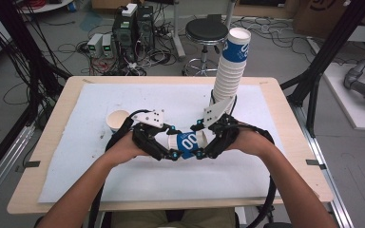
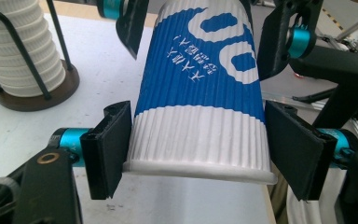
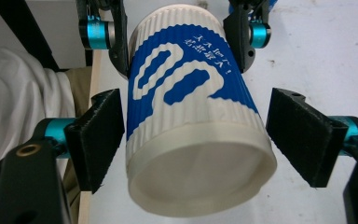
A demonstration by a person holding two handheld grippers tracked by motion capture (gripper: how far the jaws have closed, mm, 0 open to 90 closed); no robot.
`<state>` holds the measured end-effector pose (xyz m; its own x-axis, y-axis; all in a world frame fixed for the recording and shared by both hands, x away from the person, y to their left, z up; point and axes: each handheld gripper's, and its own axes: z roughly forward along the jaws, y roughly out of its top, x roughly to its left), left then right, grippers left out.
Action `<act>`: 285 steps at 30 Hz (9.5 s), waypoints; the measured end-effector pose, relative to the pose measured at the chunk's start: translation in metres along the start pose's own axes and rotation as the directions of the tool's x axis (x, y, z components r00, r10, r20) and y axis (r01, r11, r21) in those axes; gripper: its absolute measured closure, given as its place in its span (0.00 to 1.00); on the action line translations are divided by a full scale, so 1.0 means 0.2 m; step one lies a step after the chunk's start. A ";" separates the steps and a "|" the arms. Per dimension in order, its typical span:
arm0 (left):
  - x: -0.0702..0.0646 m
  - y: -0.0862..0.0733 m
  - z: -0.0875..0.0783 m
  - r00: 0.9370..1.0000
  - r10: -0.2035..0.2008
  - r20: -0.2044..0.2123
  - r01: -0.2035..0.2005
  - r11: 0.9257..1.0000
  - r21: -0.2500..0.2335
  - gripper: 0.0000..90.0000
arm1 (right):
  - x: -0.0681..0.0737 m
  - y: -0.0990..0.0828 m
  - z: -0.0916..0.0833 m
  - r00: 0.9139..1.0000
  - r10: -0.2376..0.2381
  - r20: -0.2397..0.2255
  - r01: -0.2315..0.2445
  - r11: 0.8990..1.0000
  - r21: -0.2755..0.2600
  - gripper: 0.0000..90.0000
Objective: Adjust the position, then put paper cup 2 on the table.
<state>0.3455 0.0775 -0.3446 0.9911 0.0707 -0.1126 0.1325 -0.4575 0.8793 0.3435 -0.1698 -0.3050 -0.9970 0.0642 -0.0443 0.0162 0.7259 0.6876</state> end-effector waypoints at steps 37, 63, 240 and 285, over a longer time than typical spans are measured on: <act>0.04 -0.13 -0.07 0.992 -0.108 -0.061 0.072 0.903 -0.423 0.15 | 0.00 -0.30 -0.06 0.982 0.186 0.040 -0.155 0.904 -0.399 0.31; 0.03 -0.11 0.02 0.994 -0.107 0.029 0.109 0.916 -0.386 0.23 | 0.03 -0.31 0.01 0.982 0.181 -0.043 -0.182 0.878 -0.442 0.32; -0.01 -0.38 -0.25 0.917 -0.231 -0.325 0.083 0.907 -0.412 0.20 | -0.17 -0.58 0.28 0.795 0.536 0.284 -0.374 0.801 -0.468 0.29; 0.00 -0.40 -0.24 0.913 -0.245 -0.327 0.100 0.909 -0.404 0.20 | -0.11 -0.70 0.22 0.809 0.499 0.312 -0.407 0.857 -0.316 0.25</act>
<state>0.3338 0.1572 -0.3928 0.8687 0.4662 -0.1672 0.2150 -0.0508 0.9753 0.3666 -0.2419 -0.4322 -0.7741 0.6278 0.0807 0.3951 0.3796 0.8366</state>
